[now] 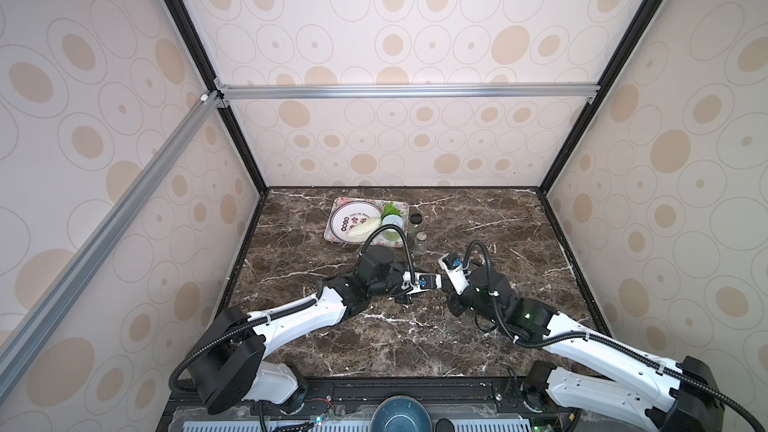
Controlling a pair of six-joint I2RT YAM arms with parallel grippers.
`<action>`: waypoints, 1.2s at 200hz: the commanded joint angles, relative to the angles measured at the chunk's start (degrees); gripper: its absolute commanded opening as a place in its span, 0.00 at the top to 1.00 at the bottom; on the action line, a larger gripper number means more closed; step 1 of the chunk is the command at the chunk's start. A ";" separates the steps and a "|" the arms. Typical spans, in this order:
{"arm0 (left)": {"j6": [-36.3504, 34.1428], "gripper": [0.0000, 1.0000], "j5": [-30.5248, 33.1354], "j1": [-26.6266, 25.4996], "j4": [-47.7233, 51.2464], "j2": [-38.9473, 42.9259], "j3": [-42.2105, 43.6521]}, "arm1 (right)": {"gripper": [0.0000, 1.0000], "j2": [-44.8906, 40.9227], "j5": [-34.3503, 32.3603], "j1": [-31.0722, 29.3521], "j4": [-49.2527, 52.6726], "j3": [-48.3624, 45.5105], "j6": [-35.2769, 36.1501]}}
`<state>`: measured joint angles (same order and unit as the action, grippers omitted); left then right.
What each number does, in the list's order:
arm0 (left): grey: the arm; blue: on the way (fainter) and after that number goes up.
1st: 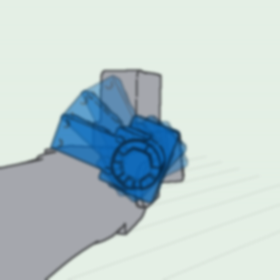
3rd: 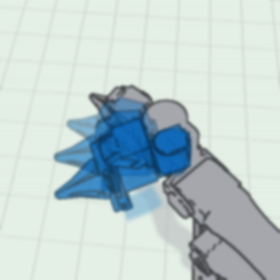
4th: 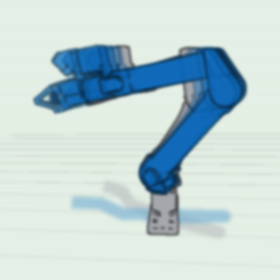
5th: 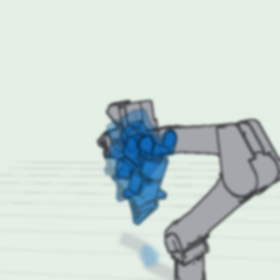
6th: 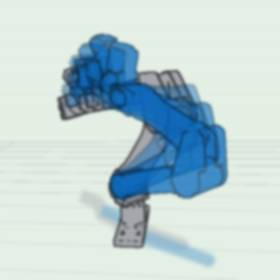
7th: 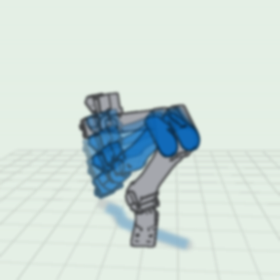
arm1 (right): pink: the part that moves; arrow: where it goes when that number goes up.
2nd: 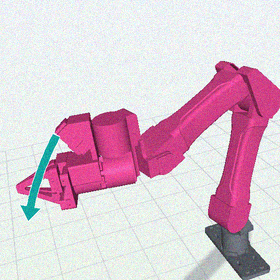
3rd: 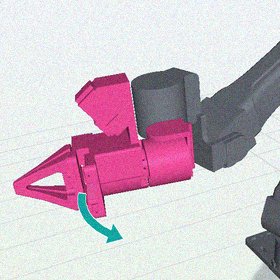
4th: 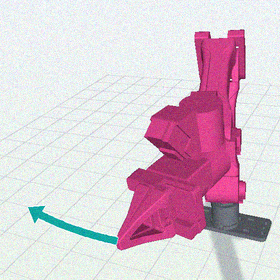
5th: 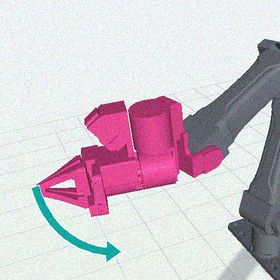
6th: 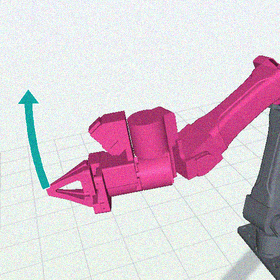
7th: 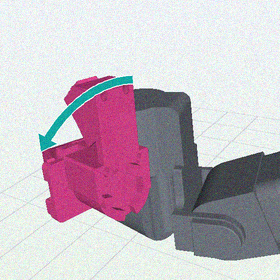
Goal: Put the keys on the keyring
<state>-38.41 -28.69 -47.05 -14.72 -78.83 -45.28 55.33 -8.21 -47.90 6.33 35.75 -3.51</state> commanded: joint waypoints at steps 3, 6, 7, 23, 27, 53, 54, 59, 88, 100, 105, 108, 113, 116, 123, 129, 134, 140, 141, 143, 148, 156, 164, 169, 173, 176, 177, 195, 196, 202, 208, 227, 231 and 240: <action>-0.96 0.72 -1.36 -0.41 -0.75 0.37 -1.89 | 1.00 -1.60 1.22 0.12 -2.90 -0.59 0.31; -0.96 0.72 -1.37 -0.39 -0.75 0.37 -1.87 | 1.00 -1.63 1.20 0.11 -2.90 -0.59 0.29; -0.96 0.72 -1.37 -0.40 -0.75 0.40 -1.90 | 1.00 -1.63 1.19 0.10 -2.94 -0.59 0.27; -1.07 0.72 -1.55 -0.37 -0.82 0.34 -1.93 | 1.00 -1.71 1.19 0.10 -3.07 -0.61 0.26; -1.00 0.72 -1.63 -0.41 -0.88 0.18 -1.94 | 1.00 -1.76 1.28 0.09 -3.13 -0.77 0.37; -0.81 0.71 -2.05 -0.41 -0.66 -0.44 -2.42 | 1.00 -1.85 1.94 0.10 -3.77 -1.15 0.46; -0.76 0.71 -2.06 -0.41 -0.62 -0.49 -2.44 | 1.00 -1.87 2.00 0.14 -3.77 -1.13 0.45; -0.69 0.71 -2.07 -0.42 -0.40 -0.66 -2.58 | 1.00 -1.98 2.15 0.09 -3.80 -1.20 0.43; -0.51 0.72 -1.52 -0.41 1.97 -1.36 -3.81 | 1.00 -2.23 3.27 0.17 -4.25 -1.36 0.35; -0.43 0.73 -1.21 -0.36 2.06 -1.31 -3.83 | 1.00 -2.23 3.37 0.09 -4.52 -1.59 0.34; -0.48 0.73 -1.15 -0.38 2.01 -1.33 -3.73 | 1.00 -2.20 3.45 0.09 -4.50 -1.60 0.38; -0.44 0.73 -1.09 -0.37 1.96 -1.24 -3.70 | 1.00 -2.24 3.46 0.09 -4.56 -1.56 0.41; -0.36 0.73 -1.11 -0.41 1.73 -1.13 -3.68 | 1.00 -2.24 3.53 0.14 -4.53 -1.58 0.36; -0.29 0.73 -1.11 -0.35 1.67 -1.07 -3.62 | 1.00 -2.24 3.55 0.10 -4.57 -1.56 0.35; -0.27 0.73 -1.35 -0.43 1.70 -1.02 -3.59 | 1.00 -2.28 3.71 0.16 -4.56 -1.56 0.39; -0.36 0.74 -1.62 -0.44 1.69 -0.99 -3.65 | 1.00 -2.40 3.82 0.12 -4.49 -1.56 0.43; -0.39 0.74 -1.72 -0.50 1.63 -0.92 -3.64 | 1.00 -2.43 3.90 0.12 -4.48 -1.56 0.42; -0.27 0.75 -1.74 -0.50 1.62 -0.94 -3.58 | 1.00 -2.49 3.85 0.10 -4.57 -1.59 0.39; -0.26 0.75 -1.78 -0.50 1.62 -0.92 -3.59 | 1.00 -2.46 3.83 0.14 -4.57 -1.57 0.37; -0.19 0.75 -1.80 -0.50 1.58 -0.90 -3.59 | 1.00 -2.45 3.82 0.14 -4.55 -1.56 0.35; -0.20 0.77 -1.81 -0.50 1.54 -0.82 -3.51 | 1.00 -2.36 3.74 0.10 -4.53 -1.57 0.36; -0.33 0.81 -1.81 -0.50 1.45 -0.71 -3.46 | 1.00 -2.28 3.79 0.17 -4.55 -1.56 0.35; -0.28 0.83 -1.81 -0.50 1.26 -0.69 -3.34 | 1.00 -2.24 3.81 0.17 -4.65 -1.56 0.40; -0.26 0.84 -1.74 -0.48 1.20 -0.69 -3.26 | 1.00 -2.22 3.89 0.10 -4.65 -1.56 0.35; -0.30 0.85 -1.68 -0.50 1.10 -0.71 -3.28 | 1.00 -2.24 3.97 0.11 -4.66 -1.56 0.34; -0.31 0.85 -1.64 -0.50 1.11 -0.78 -3.25 | 1.00 -2.22 3.99 0.10 -4.66 -1.56 0.38; -0.28 0.85 -1.59 -0.50 1.15 -0.79 -3.25 | 1.00 -2.19 3.94 0.09 -4.66 -1.56 0.40; -0.26 0.89 -1.37 -0.50 1.36 -0.76 -3.45 | 1.00 -2.13 3.56 0.09 -4.66 -1.65 0.44; -0.31 0.89 -1.37 -0.50 1.36 -0.74 -3.43 | 1.00 -2.15 3.47 0.09 -4.66 -1.65 0.43; -0.26 0.91 -1.36 -0.50 1.28 -0.63 -3.34 | 1.00 -2.04 3.17 0.10 -4.51 -1.57 0.43; -0.39 0.93 -1.37 -0.46 1.29 -0.69 -3.25 | 1.00 -1.97 2.74 0.15 -4.28 -1.38 0.26; -0.33 0.98 -1.46 -0.55 0.94 -0.50 -3.24 | 1.00 -1.31 1.99 0.17 -3.87 -1.12 0.23; -0.22 0.99 -1.46 -0.50 0.88 -0.48 -3.20 | 1.00 -1.20 1.95 0.14 -3.87 -1.02 0.13; -0.18 1.00 -1.30 -0.58 0.68 -0.46 -3.16 | 1.00 -0.85 1.64 0.14 -3.78 -0.90 -0.07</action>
<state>-38.20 -29.41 -47.05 -13.98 -79.94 -46.57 54.15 -5.30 -47.88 4.23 34.68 -3.49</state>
